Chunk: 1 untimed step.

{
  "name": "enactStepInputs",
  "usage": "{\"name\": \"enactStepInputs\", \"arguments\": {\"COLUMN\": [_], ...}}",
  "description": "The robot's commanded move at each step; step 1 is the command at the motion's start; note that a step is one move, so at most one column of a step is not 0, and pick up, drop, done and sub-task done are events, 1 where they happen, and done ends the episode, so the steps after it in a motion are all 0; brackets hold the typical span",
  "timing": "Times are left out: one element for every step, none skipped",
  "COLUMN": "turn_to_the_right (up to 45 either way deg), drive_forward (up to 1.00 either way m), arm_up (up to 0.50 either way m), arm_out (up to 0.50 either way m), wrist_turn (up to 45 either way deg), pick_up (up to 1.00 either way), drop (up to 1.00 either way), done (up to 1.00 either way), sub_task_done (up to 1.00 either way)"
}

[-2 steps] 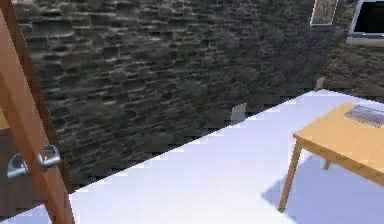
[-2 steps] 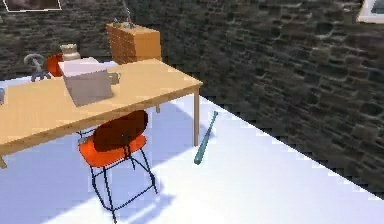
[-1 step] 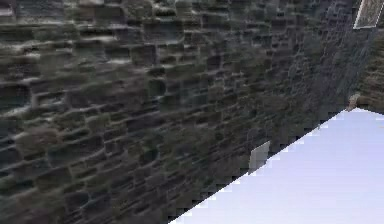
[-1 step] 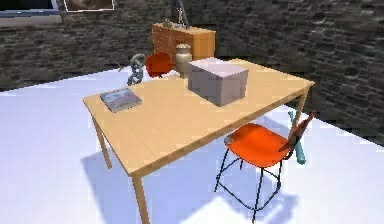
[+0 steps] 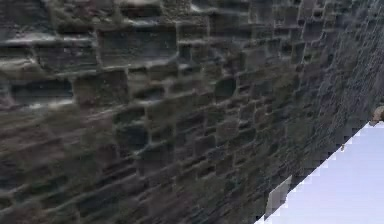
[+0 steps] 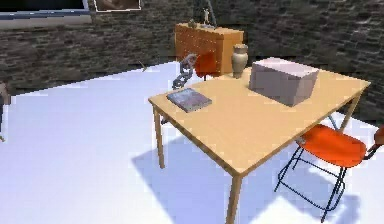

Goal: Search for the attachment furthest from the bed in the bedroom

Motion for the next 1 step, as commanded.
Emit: {"name": "enactStepInputs", "arguments": {"turn_to_the_right": [45.0], "drive_forward": [0.0], "arm_up": [0.0], "arm_out": [0.0], "wrist_turn": [0.0], "pick_up": [0.0], "drop": [0.0], "done": [0.0], "sub_task_done": [0.0]}}
